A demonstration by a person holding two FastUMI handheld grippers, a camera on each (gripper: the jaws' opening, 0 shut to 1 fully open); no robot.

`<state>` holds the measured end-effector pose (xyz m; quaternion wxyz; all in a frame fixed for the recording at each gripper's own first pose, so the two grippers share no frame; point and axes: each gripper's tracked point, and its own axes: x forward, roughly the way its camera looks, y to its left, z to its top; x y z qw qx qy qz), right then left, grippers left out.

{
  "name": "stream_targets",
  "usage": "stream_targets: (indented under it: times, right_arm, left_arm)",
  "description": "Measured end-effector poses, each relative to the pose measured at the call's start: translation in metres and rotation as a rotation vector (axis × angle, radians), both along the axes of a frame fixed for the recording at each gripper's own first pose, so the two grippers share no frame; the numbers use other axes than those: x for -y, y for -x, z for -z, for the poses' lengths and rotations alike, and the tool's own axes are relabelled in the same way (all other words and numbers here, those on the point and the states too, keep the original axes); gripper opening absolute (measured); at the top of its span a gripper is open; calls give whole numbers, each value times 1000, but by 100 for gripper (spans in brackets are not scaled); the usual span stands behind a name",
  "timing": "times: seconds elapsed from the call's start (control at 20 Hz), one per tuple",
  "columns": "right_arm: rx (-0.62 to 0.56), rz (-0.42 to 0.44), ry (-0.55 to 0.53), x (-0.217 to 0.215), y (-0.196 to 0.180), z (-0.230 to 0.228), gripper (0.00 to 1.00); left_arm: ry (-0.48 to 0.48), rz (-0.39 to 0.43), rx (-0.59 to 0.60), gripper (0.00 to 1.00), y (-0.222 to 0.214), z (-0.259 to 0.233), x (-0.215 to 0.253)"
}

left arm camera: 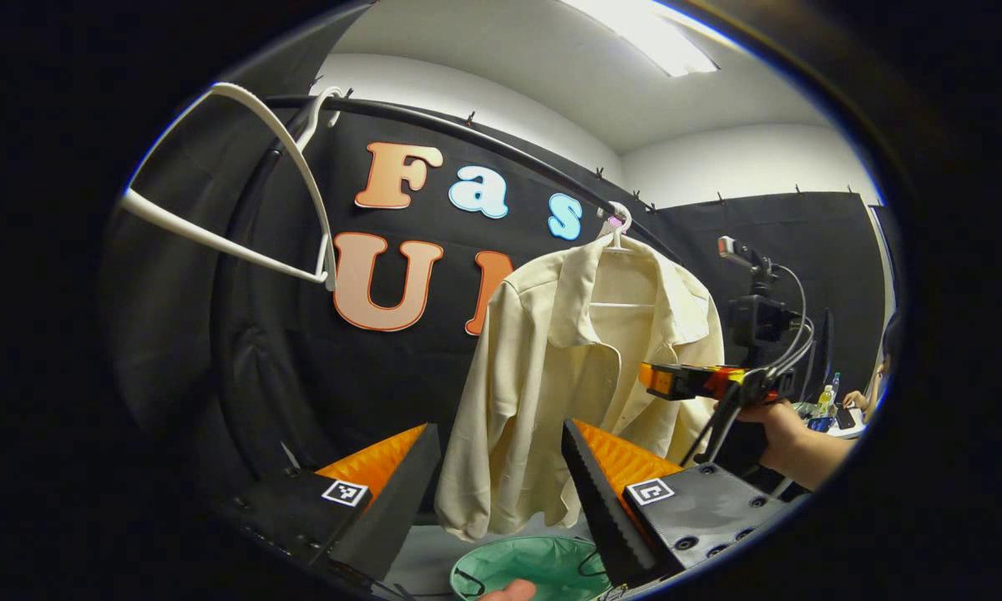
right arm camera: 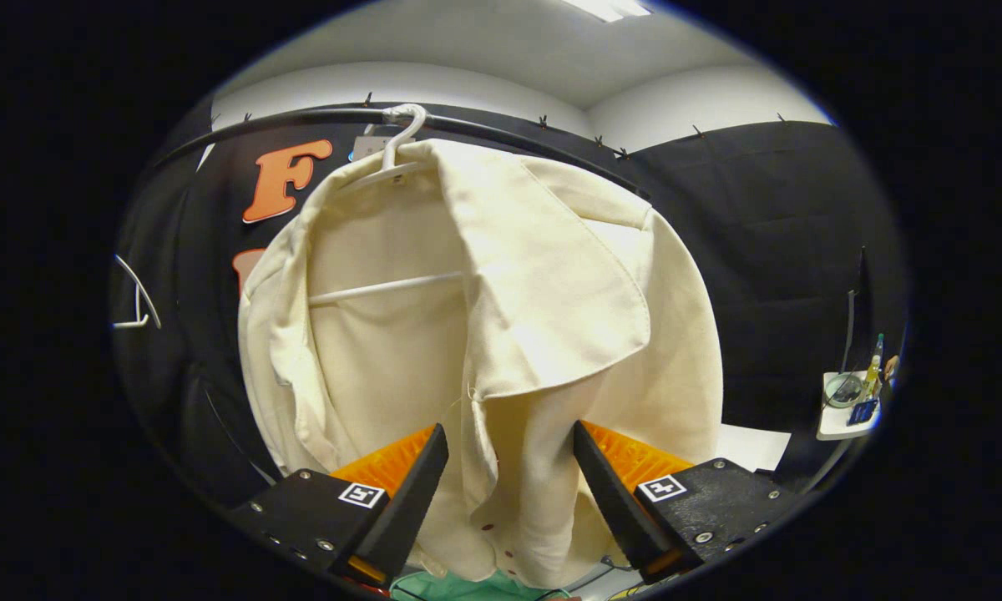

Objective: Grasp the clothes on the hanger with both hands and then place them into the laundry hamper below.

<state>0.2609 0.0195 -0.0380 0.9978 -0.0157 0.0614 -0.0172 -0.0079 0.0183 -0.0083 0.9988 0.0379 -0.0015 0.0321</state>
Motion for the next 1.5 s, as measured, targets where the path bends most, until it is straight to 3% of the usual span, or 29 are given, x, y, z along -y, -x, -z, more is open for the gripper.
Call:
stream_targets:
  times: [0.15,0.3,0.4,0.45,0.5,0.55,0.65,0.8,0.95,1.0,1.25,1.3,1.35,1.5]
  right_arm:
    - [-9,90,68,20,-21,12,95]
    - [-31,96,56,31,-22,20,94]
    - [-31,106,23,40,-21,15,69]
    - [-30,97,13,46,-16,12,45]
    - [-31,85,2,49,-10,10,34]
    - [-28,71,-13,50,-2,7,16]
    - [-21,37,-5,53,14,-1,7]
    - [12,-33,19,54,38,-20,5]
    - [18,-47,27,65,54,-32,5]
    - [18,-50,26,68,57,-35,5]
    - [22,-77,49,69,64,-44,5]
    - [20,-83,55,67,66,-44,5]
    - [20,-90,58,65,68,-44,5]
    - [15,-112,54,58,68,-38,5]
  left_arm:
    - [-1,4,6,100,-7,0,2]
    - [-14,21,16,97,-14,-1,7]
    - [-7,54,13,97,-23,0,19]
    - [9,87,12,100,-28,-1,29]
    - [23,127,18,96,-35,-4,40]
    - [33,161,24,99,-45,-7,49]
    - [31,208,37,96,-67,-9,68]
    - [50,268,35,96,-109,1,103]
    - [38,260,34,100,-155,20,119]
    - [29,242,26,96,-170,27,120]
    - [-92,41,43,97,-231,52,86]
    - [-119,-19,54,94,-236,54,73]
    - [-151,-77,75,100,-239,52,60]
    - [-281,-200,121,97,-248,40,34]
